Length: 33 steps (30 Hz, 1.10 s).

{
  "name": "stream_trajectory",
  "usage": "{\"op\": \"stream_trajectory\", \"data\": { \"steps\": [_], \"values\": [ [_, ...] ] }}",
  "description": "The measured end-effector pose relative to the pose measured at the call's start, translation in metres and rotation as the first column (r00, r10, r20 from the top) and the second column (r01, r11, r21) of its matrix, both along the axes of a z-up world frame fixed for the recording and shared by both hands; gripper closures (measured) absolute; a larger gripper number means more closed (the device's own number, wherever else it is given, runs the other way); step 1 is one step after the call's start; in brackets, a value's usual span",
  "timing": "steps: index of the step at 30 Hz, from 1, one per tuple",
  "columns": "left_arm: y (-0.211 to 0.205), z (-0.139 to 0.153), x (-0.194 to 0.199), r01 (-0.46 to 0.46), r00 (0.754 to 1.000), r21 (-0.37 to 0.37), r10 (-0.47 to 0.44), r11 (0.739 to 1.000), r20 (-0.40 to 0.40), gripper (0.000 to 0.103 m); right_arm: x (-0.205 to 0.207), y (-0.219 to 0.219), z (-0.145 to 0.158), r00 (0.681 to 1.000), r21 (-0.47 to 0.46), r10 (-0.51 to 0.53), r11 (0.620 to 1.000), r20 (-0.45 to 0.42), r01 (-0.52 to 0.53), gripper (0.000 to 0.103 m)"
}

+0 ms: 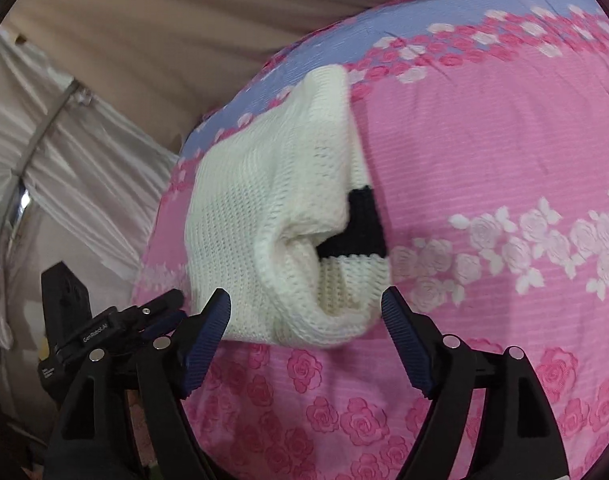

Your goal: Fold small clothes

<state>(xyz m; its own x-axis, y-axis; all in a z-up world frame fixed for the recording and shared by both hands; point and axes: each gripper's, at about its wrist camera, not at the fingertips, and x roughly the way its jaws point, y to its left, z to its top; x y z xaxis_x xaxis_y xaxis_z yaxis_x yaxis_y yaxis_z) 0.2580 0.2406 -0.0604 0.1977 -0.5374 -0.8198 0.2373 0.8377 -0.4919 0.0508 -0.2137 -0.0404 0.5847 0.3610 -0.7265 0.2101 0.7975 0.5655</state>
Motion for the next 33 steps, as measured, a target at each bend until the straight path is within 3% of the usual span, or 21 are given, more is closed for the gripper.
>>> {"op": "stream_trajectory", "data": {
  "steps": [1,2,3,5,7,9,11,13,14,15,17,18,21,22,23,24,25,27,30,32,33],
  "values": [
    [-0.005,-0.005,-0.002,0.01,1.0,0.018,-0.01,1.0,-0.002,0.04,0.007,0.003,-0.002,1.0,-0.015,0.026,1.0,-0.002,-0.026,0.042],
    [-0.009,-0.008,-0.005,0.022,1.0,0.032,-0.022,0.999,-0.001,0.04,0.014,0.003,-0.004,0.999,-0.019,0.048,0.999,-0.015,-0.049,0.098],
    [-0.014,-0.011,-0.005,0.035,0.999,0.065,-0.035,0.997,0.009,0.041,0.019,-0.002,-0.003,0.999,-0.005,0.04,0.999,-0.027,-0.04,0.095],
    [-0.017,-0.007,-0.006,0.049,0.998,0.088,-0.051,0.995,0.019,0.046,0.012,-0.02,0.023,0.997,0.036,-0.028,0.999,0.066,0.025,0.096],
    [-0.014,0.004,-0.004,0.048,0.998,0.068,-0.051,0.997,0.047,0.045,0.003,-0.034,0.04,0.992,-0.018,-0.056,0.998,0.117,0.059,0.096],
    [-0.012,0.006,-0.001,0.04,0.997,0.075,-0.045,0.996,0.059,0.044,0.005,-0.044,0.017,0.998,-0.043,-0.046,0.998,0.041,0.048,0.093],
    [-0.013,-0.002,0.004,0.043,0.998,0.092,-0.046,0.995,0.032,0.044,0.013,-0.043,-0.03,0.991,-0.068,-0.002,0.998,-0.134,-0.007,0.089],
    [-0.011,-0.002,0.01,0.034,0.999,0.072,-0.035,0.997,0.011,0.044,0.007,-0.04,-0.03,0.993,-0.032,-0.026,0.999,-0.117,0.022,0.083],
    [-0.009,0.002,0.012,0.026,1.0,0.056,-0.027,0.998,0.015,0.043,0.005,-0.039,-0.022,0.996,-0.013,-0.04,0.999,-0.084,0.039,0.077],
    [-0.006,0.006,0.014,0.017,1.0,0.041,-0.017,0.999,0.022,0.038,0.003,-0.038,-0.015,0.997,0.002,-0.048,0.999,-0.055,0.048,0.057],
    [-0.005,0.011,0.022,-0.009,1.0,0.02,0.009,1.0,0.027,0.031,0.005,-0.036,-0.002,0.997,-0.011,-0.081,0.997,0.002,0.081,0.028],
    [-0.009,0.01,0.029,-0.012,1.0,0.013,0.012,1.0,0.019,0.031,0.007,-0.035,-0.001,0.997,-0.021,-0.081,0.996,0.009,0.081,0.024],
    [-0.02,-0.005,0.046,0.001,1.0,0.015,-0.001,1.0,-0.026,0.025,0.03,-0.033,-0.028,0.996,0.0,-0.052,0.999,-0.071,0.052,0.024],
    [-0.025,-0.018,0.053,0.004,0.998,0.027,-0.002,1.0,-0.062,0.027,0.036,-0.033,-0.045,0.993,0.045,-0.041,0.998,-0.112,0.046,0.026],
    [-0.028,-0.028,0.058,0.014,0.995,0.015,-0.012,1.0,-0.096,0.035,0.036,-0.032,-0.045,0.995,0.053,-0.056,0.997,-0.078,0.06,0.036],
    [-0.031,-0.035,0.063,0.025,0.991,-0.015,-0.027,1.0,-0.133,0.048,0.04,-0.031,-0.045,0.997,0.096,-0.032,0.995,-0.069,0.038,0.083],
    [-0.031,-0.035,0.068,0.024,0.988,-0.035,-0.029,0.999,-0.15,0.059,0.043,-0.031,-0.043,0.995,0.166,-0.037,0.985,-0.094,0.053,0.082],
    [-0.029,-0.02,0.073,0.051,0.988,-0.067,-0.06,0.996,-0.146,0.075,0.039,-0.03,-0.021,0.998,0.196,-0.048,0.979,-0.033,0.053,0.084],
    [-0.018,0.013,0.08,0.073,0.991,-0.096,-0.083,0.993,-0.102,0.076,0.026,-0.022,0.018,0.998,0.184,-0.041,0.982,0.052,0.031,0.085],
    [-0.009,0.024,0.082,0.076,0.995,-0.048,-0.079,0.996,-0.065,0.076,0.022,-0.016,0.012,0.999,0.19,-0.038,0.981,0.033,0.031,0.083],
    [-0.01,0.02,0.083,0.077,0.996,0.0,-0.077,0.997,-0.053,0.076,0.025,-0.014,0.0,0.999,0.178,-0.033,0.984,0.006,0.032,0.077]
  ]
}}
